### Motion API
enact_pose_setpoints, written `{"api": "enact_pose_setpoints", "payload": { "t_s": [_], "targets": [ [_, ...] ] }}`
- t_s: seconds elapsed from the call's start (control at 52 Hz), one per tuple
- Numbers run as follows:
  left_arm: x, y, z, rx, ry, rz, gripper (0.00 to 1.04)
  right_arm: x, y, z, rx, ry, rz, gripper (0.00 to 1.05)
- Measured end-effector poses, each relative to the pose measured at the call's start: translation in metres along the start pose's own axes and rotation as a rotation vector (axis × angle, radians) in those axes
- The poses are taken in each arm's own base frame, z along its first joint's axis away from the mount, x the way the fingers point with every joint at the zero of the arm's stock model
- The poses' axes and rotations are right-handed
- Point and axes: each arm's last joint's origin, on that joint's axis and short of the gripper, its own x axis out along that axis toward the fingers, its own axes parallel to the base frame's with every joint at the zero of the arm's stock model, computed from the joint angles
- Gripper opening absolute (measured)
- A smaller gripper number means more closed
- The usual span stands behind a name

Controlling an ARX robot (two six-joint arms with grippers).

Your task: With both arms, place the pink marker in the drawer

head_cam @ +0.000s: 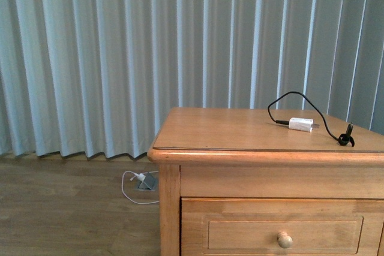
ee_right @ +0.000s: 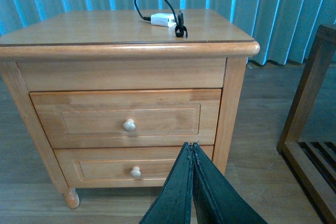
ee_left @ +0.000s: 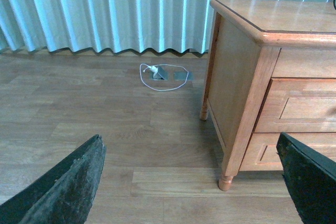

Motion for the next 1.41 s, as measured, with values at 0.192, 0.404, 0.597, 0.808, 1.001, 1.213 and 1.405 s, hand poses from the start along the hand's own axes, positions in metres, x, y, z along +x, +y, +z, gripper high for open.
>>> {"api": "enact_pose_setpoints", "payload": {
  "t_s": [0.192, 0.404, 0.597, 0.808, 1.001, 1.213, 1.405],
  "targets": [
    [0.000, 0.000, 0.000, 0.000, 0.000, 0.000, 0.99, -0.005, 0.000, 0.000, 0.000, -0.002, 0.000, 0.01],
    [0.000, 0.000, 0.000, 0.000, 0.001, 0.000, 0.99, -0.013, 0.000, -0.004, 0.000, 0.025, 0.001, 0.01],
    [0.000, 0.000, 0.000, 0.000, 0.001, 0.000, 0.99, -0.018, 0.000, -0.003, 0.000, 0.004, 0.001, 0.01],
    [0.000, 0.000, 0.000, 0.000, 0.001, 0.000, 0.99, -0.018, 0.000, -0.003, -0.002, 0.003, 0.001, 0.10],
    [0.000, 0.000, 0.000, 0.000, 0.001, 0.001, 0.99, -0.018, 0.000, -0.003, -0.002, 0.003, 0.001, 0.48],
    [0.000, 0.000, 0.000, 0.000, 0.001, 0.000, 0.99, -0.018, 0.000, -0.003, -0.002, 0.003, 0.001, 0.88],
    [0.000, 0.000, 0.000, 0.000, 0.001, 0.000, 0.99, -0.018, 0.000, -0.003, -0.001, 0.003, 0.001, 0.96]
  ]
}}
